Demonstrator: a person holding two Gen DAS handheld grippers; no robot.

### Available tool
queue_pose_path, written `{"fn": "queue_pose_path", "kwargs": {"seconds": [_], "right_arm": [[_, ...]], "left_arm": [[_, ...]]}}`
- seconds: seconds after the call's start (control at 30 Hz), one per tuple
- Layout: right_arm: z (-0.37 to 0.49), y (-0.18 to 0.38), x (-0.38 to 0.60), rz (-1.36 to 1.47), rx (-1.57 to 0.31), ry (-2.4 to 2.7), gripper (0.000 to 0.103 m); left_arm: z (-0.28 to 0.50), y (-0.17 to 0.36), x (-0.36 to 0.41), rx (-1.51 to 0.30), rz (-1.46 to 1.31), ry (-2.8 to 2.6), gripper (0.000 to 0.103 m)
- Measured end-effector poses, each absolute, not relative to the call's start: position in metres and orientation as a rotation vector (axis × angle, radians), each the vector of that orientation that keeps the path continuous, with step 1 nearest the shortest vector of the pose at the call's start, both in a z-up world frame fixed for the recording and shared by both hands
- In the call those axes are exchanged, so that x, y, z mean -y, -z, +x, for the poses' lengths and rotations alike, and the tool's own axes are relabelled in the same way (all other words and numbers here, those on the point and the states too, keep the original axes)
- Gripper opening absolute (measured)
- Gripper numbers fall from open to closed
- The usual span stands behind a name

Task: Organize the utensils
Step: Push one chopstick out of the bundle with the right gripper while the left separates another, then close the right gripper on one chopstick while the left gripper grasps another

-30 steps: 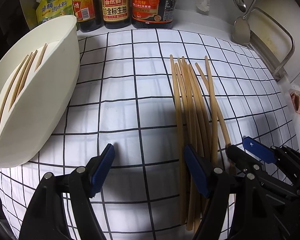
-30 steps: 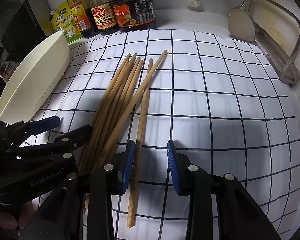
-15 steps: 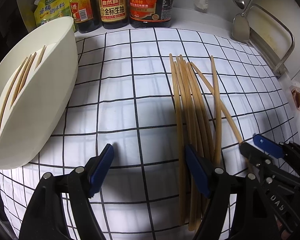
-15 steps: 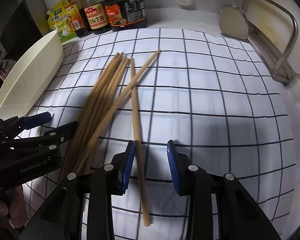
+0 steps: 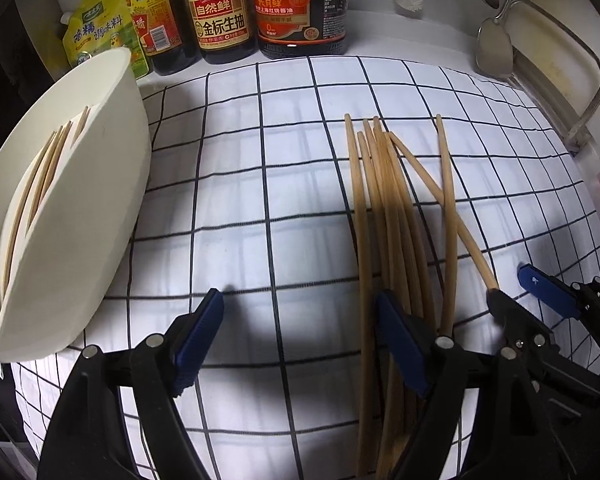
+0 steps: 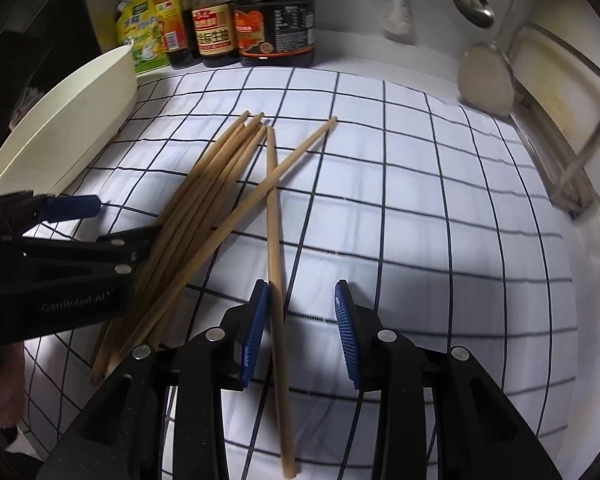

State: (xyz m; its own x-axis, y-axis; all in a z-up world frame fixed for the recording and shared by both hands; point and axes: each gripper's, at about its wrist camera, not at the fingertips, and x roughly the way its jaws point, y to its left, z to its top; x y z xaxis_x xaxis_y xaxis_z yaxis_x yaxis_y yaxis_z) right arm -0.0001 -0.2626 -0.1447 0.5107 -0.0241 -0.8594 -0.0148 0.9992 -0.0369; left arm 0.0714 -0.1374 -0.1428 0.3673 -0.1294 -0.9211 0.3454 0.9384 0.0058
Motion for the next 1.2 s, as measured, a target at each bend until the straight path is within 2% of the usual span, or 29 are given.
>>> {"fn": "queue_pose_path", "kwargs": {"seconds": [0.17, 0.23, 0.37, 0.43, 0.47, 0.8, 1.2], "right_arm": [[0.005, 0.145, 0.258, -0.078, -1.023, -0.024, 0.032], [0.006, 0.144, 0.257, -0.079, -1.021, -0.029, 0.029], [0.005, 0.144, 0.248, -0.111, -1.011, -0.046, 0.014], [0.005, 0.144, 0.245, -0.124, -1.010, -0.055, 0.009], [0.005, 0.144, 0.244, -0.130, -1.010, -0.057, 0.006], [0.000, 0.140, 0.252, -0.060, -1.030, -0.054, 0.006], [-0.016, 0.111, 0.276, 0.037, -1.007, 0.052, 0.006]], "left_arm": [[0.068, 0.141, 0.144, -1.147, 0.213, 0.328, 0.051], [0.066, 0.140, 0.147, -1.138, 0.222, 0.338, 0.041], [0.064, 0.139, 0.150, -1.128, 0.219, 0.358, 0.024], [0.063, 0.138, 0.150, -1.128, 0.219, 0.359, 0.010], [0.063, 0.138, 0.150, -1.129, 0.219, 0.359, 0.008], [0.062, 0.134, 0.141, -1.166, 0.186, 0.372, 0.007], [0.059, 0.093, 0.123, -1.117, 0.165, 0.404, 0.007]]}}
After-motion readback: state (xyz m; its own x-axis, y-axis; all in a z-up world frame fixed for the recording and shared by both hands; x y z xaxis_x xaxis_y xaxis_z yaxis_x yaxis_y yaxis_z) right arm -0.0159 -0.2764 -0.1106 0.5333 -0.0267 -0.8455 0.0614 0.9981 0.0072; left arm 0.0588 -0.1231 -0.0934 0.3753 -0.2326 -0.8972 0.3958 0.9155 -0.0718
